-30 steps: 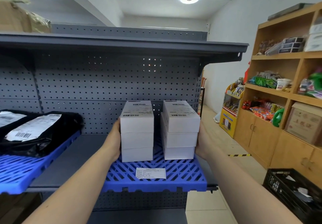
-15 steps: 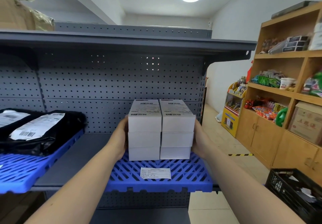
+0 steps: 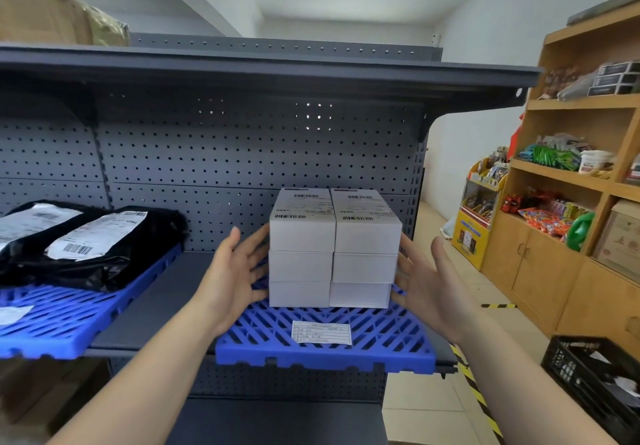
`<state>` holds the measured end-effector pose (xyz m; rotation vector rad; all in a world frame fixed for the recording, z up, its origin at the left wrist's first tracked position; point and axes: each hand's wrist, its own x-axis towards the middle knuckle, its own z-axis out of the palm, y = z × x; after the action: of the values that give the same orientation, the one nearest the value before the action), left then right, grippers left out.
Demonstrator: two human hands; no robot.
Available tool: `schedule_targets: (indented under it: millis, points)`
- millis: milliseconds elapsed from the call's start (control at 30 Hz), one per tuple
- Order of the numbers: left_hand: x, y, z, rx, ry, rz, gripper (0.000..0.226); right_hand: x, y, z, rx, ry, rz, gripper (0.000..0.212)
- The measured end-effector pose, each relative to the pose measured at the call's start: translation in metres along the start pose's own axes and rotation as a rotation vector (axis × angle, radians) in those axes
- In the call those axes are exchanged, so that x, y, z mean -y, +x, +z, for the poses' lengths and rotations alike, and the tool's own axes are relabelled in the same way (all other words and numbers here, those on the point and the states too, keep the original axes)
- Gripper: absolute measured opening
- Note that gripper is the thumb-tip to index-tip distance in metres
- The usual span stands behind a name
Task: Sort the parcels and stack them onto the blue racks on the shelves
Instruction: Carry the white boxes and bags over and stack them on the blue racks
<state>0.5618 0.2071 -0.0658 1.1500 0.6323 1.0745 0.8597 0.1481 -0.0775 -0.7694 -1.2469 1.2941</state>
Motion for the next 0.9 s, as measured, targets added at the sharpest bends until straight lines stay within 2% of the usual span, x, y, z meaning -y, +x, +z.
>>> schedule_targets:
  millis: [167, 567, 733, 900]
  points:
    - [-0.002, -0.002, 0.004, -0.011, 0.012, -0.01, 0.058, 0.002, -0.001, 0.006, 0.025, -0.055, -0.009, 0.085]
    - [0.006, -0.016, 0.015, -0.054, 0.026, 0.012, 0.054, 0.001, -0.015, 0.011, 0.062, -0.169, 0.01, 0.065]
    - [0.0, -0.02, 0.015, -0.076, 0.021, 0.004, 0.051, 0.003, -0.018, 0.013, 0.004, -0.269, 0.04, 0.059]
    - [-0.012, -0.025, 0.017, -0.148, 0.041, 0.089, 0.046, 0.009, -0.026, 0.014, -0.008, -0.325, 0.029, 0.067]
